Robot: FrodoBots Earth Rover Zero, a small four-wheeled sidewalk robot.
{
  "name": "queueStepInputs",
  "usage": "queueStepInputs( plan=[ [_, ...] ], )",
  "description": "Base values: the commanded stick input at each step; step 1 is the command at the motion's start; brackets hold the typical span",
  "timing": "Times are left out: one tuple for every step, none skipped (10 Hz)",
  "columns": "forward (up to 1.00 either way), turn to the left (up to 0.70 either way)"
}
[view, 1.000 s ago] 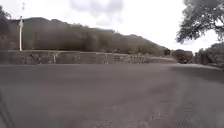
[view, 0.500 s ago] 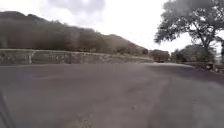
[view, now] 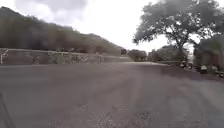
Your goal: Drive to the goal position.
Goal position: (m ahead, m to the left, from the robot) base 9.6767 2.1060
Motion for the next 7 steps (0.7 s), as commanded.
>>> queueStepInputs(
  plan=[
    [0.00, -0.45],
    [0.00, -0.45],
    [0.46, -0.33],
    [0.70, -0.27],
    [0.70, -0.27],
    [0.70, -0.03],
    [0.70, 0.00]
  ],
)
